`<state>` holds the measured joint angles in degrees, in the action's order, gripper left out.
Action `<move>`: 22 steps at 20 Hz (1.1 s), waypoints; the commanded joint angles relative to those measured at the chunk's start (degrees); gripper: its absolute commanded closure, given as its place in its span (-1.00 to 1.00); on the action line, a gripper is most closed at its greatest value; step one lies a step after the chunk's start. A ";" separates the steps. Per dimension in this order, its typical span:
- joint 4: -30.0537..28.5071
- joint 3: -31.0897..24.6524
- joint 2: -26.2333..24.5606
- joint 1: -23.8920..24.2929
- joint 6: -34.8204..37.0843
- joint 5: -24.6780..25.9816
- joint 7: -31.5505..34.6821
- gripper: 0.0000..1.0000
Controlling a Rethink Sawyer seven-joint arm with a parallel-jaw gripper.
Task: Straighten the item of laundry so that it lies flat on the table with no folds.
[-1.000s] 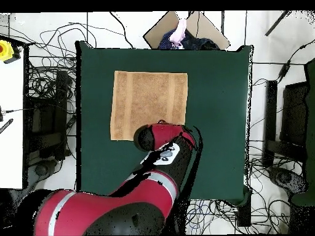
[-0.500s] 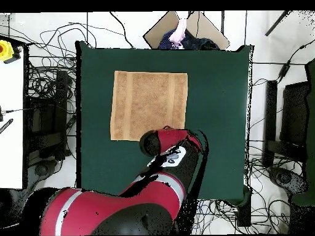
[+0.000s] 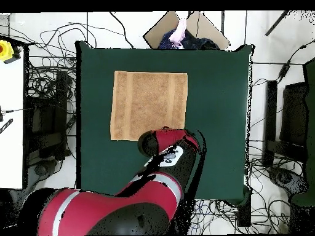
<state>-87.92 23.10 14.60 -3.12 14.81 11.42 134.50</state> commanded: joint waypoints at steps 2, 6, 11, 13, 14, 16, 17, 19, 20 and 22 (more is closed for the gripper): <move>-1.93 -5.00 -3.17 -1.30 2.24 0.57 3.29 -1.00; -1.48 -4.66 -4.43 -0.49 1.41 1.18 2.83 -1.00; -1.00 -3.39 -5.72 0.16 0.39 2.19 2.37 -1.00; -1.13 -3.17 -6.15 0.54 -0.48 2.65 2.30 -1.00; -1.37 -3.10 -6.28 0.66 -1.02 2.88 2.38 -1.00; -1.66 -2.75 -6.56 0.73 -1.77 3.40 2.44 -1.00; -1.87 -2.49 -6.55 0.82 -2.01 3.70 2.39 -1.00; -2.64 -1.67 -6.16 1.05 -2.20 4.55 2.04 -1.00; -2.98 -1.18 -5.72 1.37 -2.22 5.19 1.56 -1.00; -3.49 -0.20 -4.76 2.24 -2.03 6.61 0.32 -1.00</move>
<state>-87.90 24.05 13.53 -3.11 13.00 13.92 134.50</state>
